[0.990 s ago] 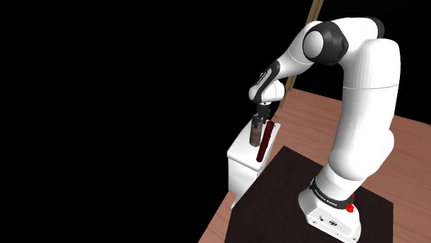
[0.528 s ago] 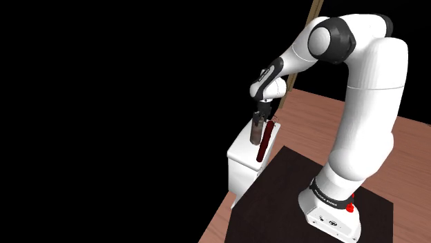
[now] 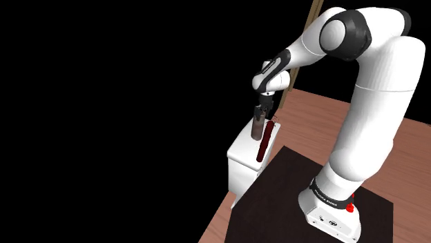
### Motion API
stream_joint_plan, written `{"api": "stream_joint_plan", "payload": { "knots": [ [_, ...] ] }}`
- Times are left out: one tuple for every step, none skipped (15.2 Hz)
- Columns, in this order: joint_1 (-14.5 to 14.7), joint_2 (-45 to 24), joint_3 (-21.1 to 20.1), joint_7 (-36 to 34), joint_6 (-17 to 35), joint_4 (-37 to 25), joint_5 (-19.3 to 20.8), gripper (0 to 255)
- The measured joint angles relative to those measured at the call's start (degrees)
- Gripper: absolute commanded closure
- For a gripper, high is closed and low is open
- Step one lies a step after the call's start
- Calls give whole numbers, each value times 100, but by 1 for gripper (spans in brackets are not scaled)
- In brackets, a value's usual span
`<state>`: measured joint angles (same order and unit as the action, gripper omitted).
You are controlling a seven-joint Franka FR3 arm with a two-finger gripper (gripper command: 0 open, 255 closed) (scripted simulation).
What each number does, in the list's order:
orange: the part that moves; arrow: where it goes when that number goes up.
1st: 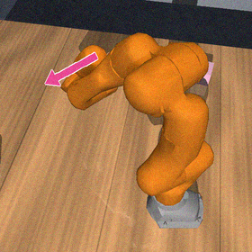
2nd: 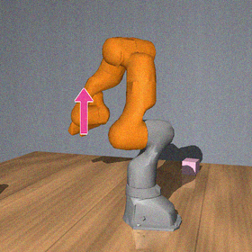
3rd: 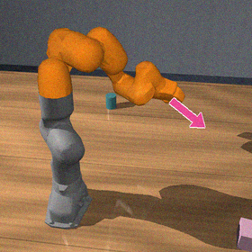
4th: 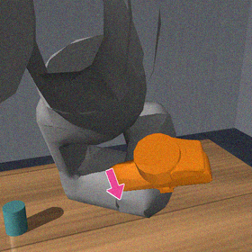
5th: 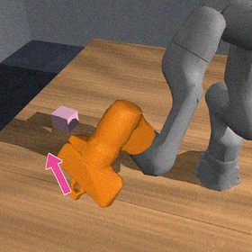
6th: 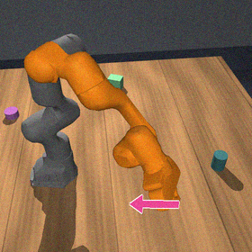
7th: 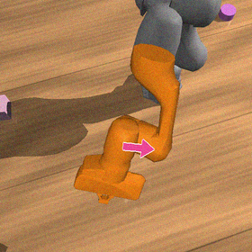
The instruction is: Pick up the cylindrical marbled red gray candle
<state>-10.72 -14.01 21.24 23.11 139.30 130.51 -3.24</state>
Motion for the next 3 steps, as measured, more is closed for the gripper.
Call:
{"api": "stream_joint_plan", "payload": {
  "knots": [
    [14, 68, 15, -28, -78, -15, 37, 255],
    [25, 132, 27, -51, -149, -26, 72, 255],
    [30, 167, 35, -61, -181, -26, 91, 255]
  ]
}}
